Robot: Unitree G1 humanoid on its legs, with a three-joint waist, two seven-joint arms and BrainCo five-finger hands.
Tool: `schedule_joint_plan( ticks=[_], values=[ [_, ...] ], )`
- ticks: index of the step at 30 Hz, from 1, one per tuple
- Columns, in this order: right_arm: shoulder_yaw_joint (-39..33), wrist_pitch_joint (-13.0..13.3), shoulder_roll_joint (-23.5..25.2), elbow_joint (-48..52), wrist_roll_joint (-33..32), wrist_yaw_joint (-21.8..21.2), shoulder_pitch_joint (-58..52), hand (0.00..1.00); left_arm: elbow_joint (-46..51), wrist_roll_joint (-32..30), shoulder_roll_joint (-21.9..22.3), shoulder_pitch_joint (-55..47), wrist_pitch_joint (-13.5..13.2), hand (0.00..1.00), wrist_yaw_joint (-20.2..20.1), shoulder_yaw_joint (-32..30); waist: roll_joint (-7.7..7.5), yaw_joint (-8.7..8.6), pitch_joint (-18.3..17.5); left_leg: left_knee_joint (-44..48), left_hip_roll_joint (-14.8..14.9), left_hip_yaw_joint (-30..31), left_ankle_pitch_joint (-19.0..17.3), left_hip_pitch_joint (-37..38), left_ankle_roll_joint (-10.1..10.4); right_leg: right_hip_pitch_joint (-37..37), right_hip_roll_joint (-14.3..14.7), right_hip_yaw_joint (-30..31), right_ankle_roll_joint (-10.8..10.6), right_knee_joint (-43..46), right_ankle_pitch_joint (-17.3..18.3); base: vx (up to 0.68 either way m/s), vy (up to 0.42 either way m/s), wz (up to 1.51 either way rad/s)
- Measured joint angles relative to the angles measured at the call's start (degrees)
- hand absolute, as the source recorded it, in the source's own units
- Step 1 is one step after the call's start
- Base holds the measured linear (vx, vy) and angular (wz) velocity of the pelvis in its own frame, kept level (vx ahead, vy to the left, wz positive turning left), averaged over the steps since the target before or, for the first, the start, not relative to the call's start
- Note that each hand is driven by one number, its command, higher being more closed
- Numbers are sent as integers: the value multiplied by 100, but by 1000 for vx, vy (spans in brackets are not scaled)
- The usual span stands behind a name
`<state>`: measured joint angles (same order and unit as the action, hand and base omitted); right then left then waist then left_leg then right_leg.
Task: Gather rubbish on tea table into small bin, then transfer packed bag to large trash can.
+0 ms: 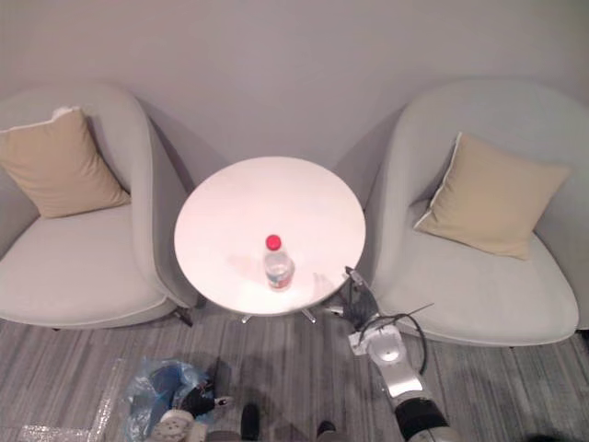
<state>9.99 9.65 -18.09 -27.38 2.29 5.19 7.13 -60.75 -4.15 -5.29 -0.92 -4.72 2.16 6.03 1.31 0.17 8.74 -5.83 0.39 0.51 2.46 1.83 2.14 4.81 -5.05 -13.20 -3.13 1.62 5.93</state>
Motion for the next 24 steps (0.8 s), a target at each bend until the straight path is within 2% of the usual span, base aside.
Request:
schedule_joint_plan(
  ticks=[8, 12, 16, 19, 24],
  values=[
    [199, 8, -2, -55, -17, 69, 611, 0, 50, 136, -1, 17, -15, 0, -4, -1, 37, 64, 74, 0, -11, 183, 57, -189, 7, -86, 2, -179, 1, -5, -1, -18, -13, 13],
    [236, 8, -1, -86, -74, 144, 920, 0, 113, 216, 9, 50, -121, 0, -3, -3, 75, 178, 226, -1, -13, 206, 64, -197, 10, -82, 2, -190, 1, -1, 0, -29, -8, 5],
    [388, 9, -3, -229, -121, 204, 1256, 0, 175, 224, 2, 73, -125, 0, -5, -1, 89, 197, 303, 0, -19, 342, 119, -391, 19, -217, 3, -319, 1, 4, 0, -33, -11, 15],
    [457, 7, 3, -298, -137, 210, 1432, 0, 177, 295, 5, 155, -127, 0, -4, 8, 106, 300, 421, 0, -22, 383, 129, -398, 20, -198, 3, -363, 1, 7, 0, -18, -9, 12],
    [627, 8, 36, -356, -239, 228, 1735, 0, 200, 427, -5, 159, -134, 0, -5, 6, 118, 342, 443, 2, -42, 500, 151, -548, 18, -288, -6, -421, 1, 25, 0, -10, -2, 15]
  ],
)
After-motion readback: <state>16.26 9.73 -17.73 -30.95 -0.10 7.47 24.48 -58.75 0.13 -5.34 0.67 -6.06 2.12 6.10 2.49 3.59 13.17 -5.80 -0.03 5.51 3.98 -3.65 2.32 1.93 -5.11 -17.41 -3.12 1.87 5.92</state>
